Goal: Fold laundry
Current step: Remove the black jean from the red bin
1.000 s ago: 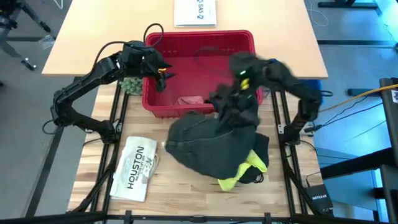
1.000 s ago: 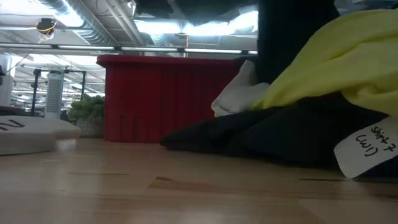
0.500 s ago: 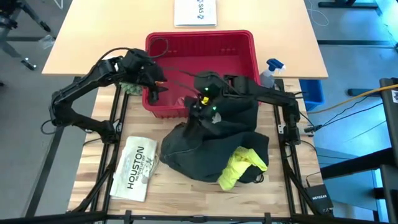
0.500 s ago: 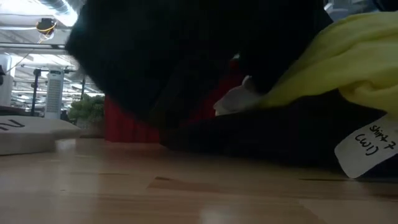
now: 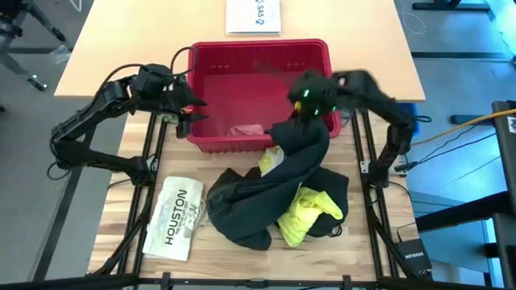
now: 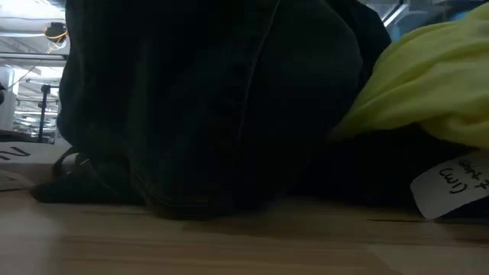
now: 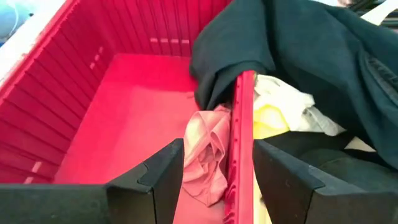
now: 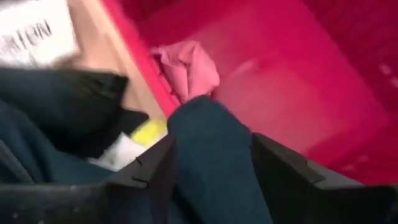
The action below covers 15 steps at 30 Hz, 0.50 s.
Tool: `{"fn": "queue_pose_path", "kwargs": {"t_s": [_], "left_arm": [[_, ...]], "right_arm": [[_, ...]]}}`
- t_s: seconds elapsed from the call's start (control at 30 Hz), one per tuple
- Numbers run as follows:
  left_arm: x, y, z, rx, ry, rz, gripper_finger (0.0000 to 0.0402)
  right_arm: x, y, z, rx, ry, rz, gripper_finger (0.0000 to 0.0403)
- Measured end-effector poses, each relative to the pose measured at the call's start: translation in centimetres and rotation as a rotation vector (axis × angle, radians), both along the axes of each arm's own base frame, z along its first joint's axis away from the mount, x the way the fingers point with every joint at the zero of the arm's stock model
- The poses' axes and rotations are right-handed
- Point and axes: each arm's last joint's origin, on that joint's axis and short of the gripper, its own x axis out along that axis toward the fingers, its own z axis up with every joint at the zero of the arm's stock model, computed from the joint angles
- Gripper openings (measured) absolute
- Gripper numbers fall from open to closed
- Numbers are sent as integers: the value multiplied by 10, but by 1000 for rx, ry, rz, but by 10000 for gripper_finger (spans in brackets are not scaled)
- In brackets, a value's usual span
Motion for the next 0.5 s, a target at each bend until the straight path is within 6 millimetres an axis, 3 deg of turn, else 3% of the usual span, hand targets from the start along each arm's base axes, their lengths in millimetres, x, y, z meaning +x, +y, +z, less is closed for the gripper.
{"fn": "queue_pose_path", "kwargs": {"t_s": [0.27,0.37,0.5], "left_arm": [[1,-7,-13,-31,62,-43,182],[2,-8,-27,-46,102,-52,182],[3,-9,-45,-62,134,-55,182]], "right_arm": [[-54,-47,16,181,-123,-156,197],[-60,-56,4,270,-100,-151,197],[-52,-61,-24,352,-3,-116,197]]}}
